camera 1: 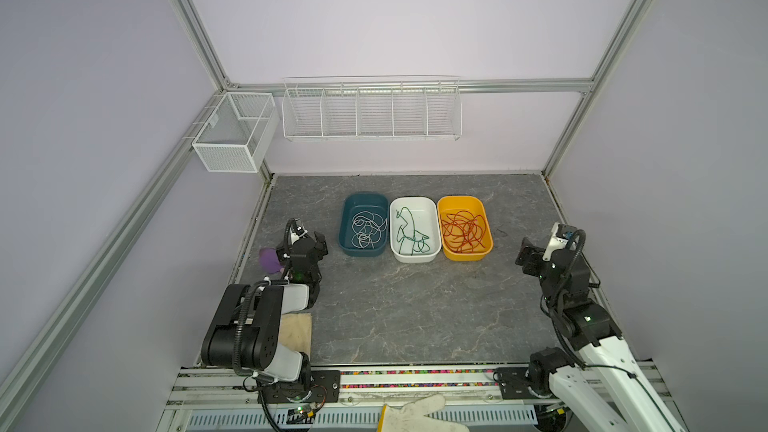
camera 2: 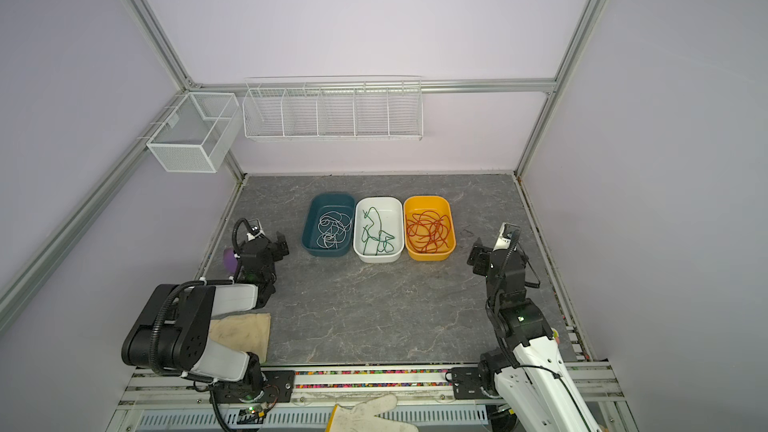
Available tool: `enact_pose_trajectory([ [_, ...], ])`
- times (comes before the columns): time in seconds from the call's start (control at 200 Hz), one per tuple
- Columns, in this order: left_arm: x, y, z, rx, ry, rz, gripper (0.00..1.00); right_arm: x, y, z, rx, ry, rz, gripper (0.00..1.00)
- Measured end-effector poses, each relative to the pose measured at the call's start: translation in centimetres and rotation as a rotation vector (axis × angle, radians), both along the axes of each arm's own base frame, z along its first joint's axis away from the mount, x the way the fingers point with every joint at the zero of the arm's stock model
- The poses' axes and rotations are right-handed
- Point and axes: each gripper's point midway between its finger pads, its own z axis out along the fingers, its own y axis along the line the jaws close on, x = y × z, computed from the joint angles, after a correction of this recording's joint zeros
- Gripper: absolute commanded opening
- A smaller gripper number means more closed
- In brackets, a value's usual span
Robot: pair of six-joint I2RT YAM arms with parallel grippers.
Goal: Untangle the cables
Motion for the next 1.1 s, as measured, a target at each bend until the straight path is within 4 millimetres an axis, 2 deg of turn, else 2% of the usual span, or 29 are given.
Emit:
enact_pose_trajectory([
  [0.175,0.4,-0.1,0.6,-0.005,-0.052,-0.001,0.99,0.9,0.1,-0.8,0.006,0.011,-0.009,0.89],
  [0.275,0.3,0.0,0.2,-0.003,-0.05,-0.002,0.99,2.1,-0.1,-2.3,-0.009,0.056,-0.038,0.89],
  [0.4,0.3,0.0,0.6,-0.005,-0.074,-0.001,0.99,3.5,-0.6,-4.4,-0.028,0.115,-0.072,0.89],
  [0.64,0.4,-0.1,1.0,-0.008,-0.093,-0.001,0.99,5.9,-2.9,-5.6,-0.019,0.083,-0.141,0.89],
  [0.75,0.4,-0.1,1.0,-0.008,-0.094,-0.001,0.99,7.2,-3.4,-7.1,-0.011,0.11,-0.132,0.89],
  [1.099,0.5,-0.1,1.2,-0.009,-0.1,-0.001,0.99,9.8,-2.3,-11.2,-0.072,0.144,0.01,0.89],
])
